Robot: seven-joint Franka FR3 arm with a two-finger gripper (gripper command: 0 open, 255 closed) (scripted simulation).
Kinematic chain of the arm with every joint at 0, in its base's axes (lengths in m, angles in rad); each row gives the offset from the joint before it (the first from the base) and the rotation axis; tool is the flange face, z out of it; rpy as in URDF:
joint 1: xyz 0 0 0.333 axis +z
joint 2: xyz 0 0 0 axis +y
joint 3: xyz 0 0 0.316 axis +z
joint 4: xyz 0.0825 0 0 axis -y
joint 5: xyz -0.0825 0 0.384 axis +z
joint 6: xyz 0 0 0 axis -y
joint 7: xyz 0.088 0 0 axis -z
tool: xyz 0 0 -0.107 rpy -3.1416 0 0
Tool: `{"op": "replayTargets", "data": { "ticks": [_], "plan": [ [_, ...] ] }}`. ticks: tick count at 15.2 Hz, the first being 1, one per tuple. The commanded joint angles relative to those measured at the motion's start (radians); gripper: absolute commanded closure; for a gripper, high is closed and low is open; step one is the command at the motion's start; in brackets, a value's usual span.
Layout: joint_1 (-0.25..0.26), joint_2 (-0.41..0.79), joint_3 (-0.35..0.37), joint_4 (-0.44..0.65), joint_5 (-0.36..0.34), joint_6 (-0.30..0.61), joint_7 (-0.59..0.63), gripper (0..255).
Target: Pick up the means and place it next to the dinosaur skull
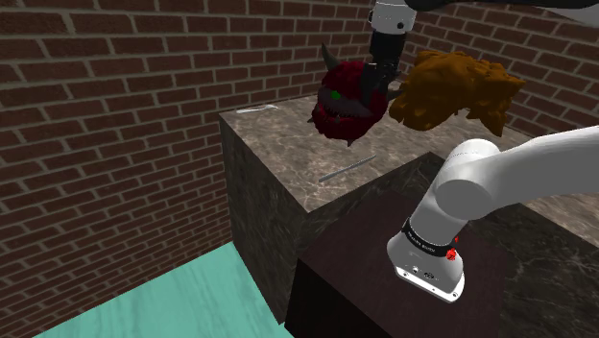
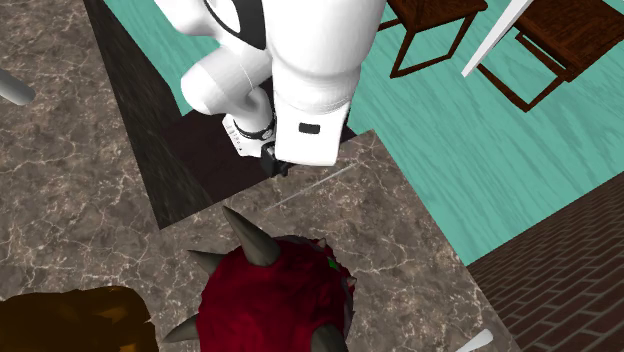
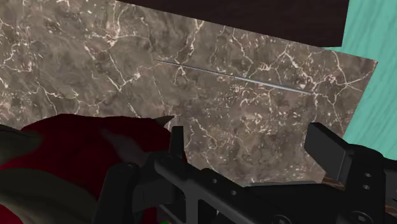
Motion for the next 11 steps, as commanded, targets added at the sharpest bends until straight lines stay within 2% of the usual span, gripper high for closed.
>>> {"op": "replayTargets", "data": {
  "ticks": [1,11],
  "plan": [
    [0.000,0.000,0.000,0.000,0.000,0.000,0.000,0],
    [0.291,-0.077,-0.260,-0.349,-0.139,0.351,-0.794,0]
  ]
}}
